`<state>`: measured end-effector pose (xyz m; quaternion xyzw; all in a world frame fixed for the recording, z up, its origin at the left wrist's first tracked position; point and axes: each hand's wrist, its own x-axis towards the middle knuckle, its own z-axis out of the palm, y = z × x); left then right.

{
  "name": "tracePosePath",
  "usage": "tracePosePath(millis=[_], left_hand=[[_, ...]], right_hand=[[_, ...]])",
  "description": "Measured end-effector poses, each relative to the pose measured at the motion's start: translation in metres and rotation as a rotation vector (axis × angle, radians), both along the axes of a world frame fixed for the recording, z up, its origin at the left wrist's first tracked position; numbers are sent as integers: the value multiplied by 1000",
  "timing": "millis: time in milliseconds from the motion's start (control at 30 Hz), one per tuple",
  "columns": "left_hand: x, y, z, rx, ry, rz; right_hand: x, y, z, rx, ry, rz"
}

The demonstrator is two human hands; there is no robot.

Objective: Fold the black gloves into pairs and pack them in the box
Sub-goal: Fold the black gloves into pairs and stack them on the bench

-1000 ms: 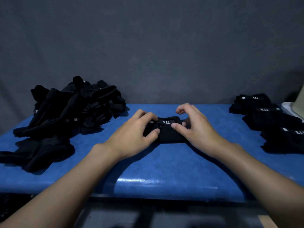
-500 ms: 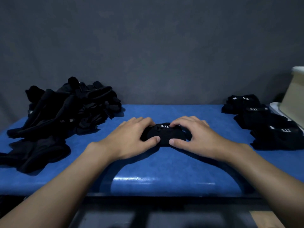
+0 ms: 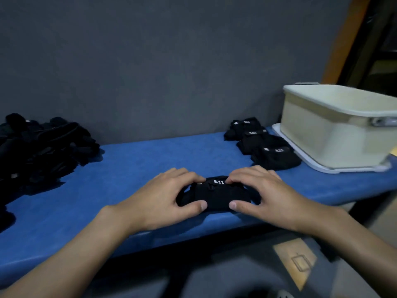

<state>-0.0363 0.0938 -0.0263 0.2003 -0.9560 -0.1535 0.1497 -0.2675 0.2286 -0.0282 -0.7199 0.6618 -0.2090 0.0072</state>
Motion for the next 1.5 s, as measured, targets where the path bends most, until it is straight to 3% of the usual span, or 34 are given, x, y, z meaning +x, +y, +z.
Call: tracePosePath(millis=[200,600,1033,1333,1500], left_hand=[[-53,33,-5,-41,14,-58],[-147,66,-6,-204,79,44],[-171,63,-4,-196,80,74],[-167,67,-3,-108,186,89],[-168,66,-3,-104,121,109]], right_hand=[[-44,49,-8,-41,-88,-99],[-113,76,-12,-71,-131,-325],[-132,63,-10,-58,-148,-384],[-132,63,-12,-94,-315,-349],[-133,61,-12,-93,-330,-352]])
